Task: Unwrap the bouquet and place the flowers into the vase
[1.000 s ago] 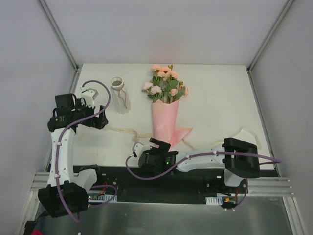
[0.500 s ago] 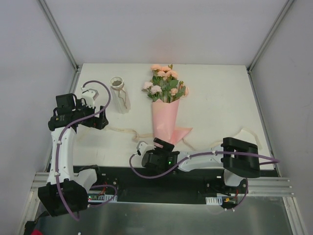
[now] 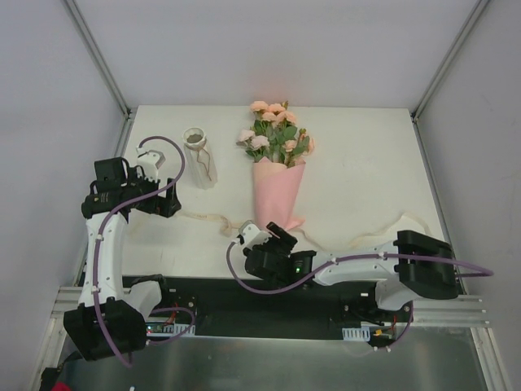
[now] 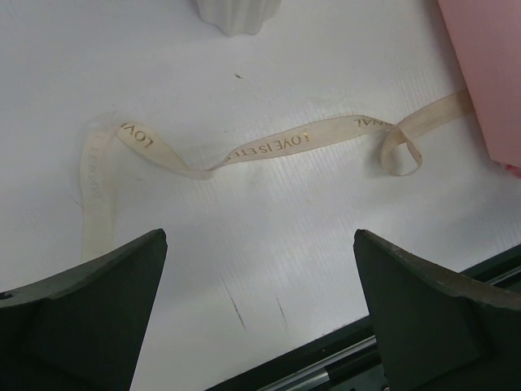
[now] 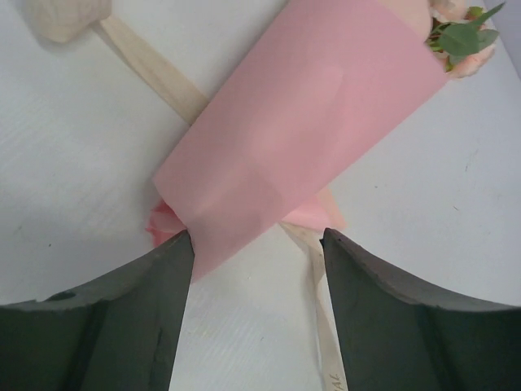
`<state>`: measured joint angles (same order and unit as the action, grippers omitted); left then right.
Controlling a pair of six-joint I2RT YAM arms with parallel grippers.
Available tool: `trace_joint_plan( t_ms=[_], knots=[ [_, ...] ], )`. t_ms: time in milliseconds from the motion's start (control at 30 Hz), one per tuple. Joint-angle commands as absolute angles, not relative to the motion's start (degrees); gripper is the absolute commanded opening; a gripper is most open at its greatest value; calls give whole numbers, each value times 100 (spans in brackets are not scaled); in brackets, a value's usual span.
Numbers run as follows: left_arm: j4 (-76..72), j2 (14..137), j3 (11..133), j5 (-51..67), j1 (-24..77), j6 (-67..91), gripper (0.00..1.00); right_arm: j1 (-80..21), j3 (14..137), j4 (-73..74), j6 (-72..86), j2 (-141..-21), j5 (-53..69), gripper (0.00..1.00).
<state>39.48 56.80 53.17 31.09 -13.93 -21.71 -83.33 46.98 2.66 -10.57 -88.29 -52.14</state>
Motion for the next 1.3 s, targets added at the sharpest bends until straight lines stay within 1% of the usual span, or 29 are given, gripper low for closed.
trace_joint_plan(
  t_ms=[0,167,400,467,600,800,1000,1100,1167,1267],
  knots=[
    [3937,5528,5309,3296,-1406,-2224,99,-8341,4483,26,-625,-8122,-5827,67],
    [3929,5537,5326,3340,-1406,-2233,99,-8446,4097,254,-123,-7410,-5670,70],
    [3937,5572,5326,3384,-1406,-2241,99,-8499,3982,484,-88,-7470,-5335,74],
    [3937,5572,5317,3384,-1406,-2259,99,-8490,3999,387,-158,-7619,-5335,79],
    [3938,5564,5309,3375,-1406,-2276,99,-8604,4122,194,-395,-7901,-5291,81],
    [3937,5502,5265,3357,-1406,-2338,99,-8807,4017,97,-536,-7471,-5221,85],
    [3937,5493,5265,3428,-1406,-2294,99,-8789,4148,-201,-835,-7935,-5229,86],
    [3937,5467,5291,3384,-1406,-2303,99,-8684,4367,-360,-975,-8654,-5754,86],
    [3946,5458,5300,3366,-1406,-2303,99,-8596,4473,-465,-975,-8894,-6028,86],
    [3946,5432,5291,3384,-1406,-2294,99,-8552,4482,-1132,-1265,-9079,-6371,84]
  ],
)
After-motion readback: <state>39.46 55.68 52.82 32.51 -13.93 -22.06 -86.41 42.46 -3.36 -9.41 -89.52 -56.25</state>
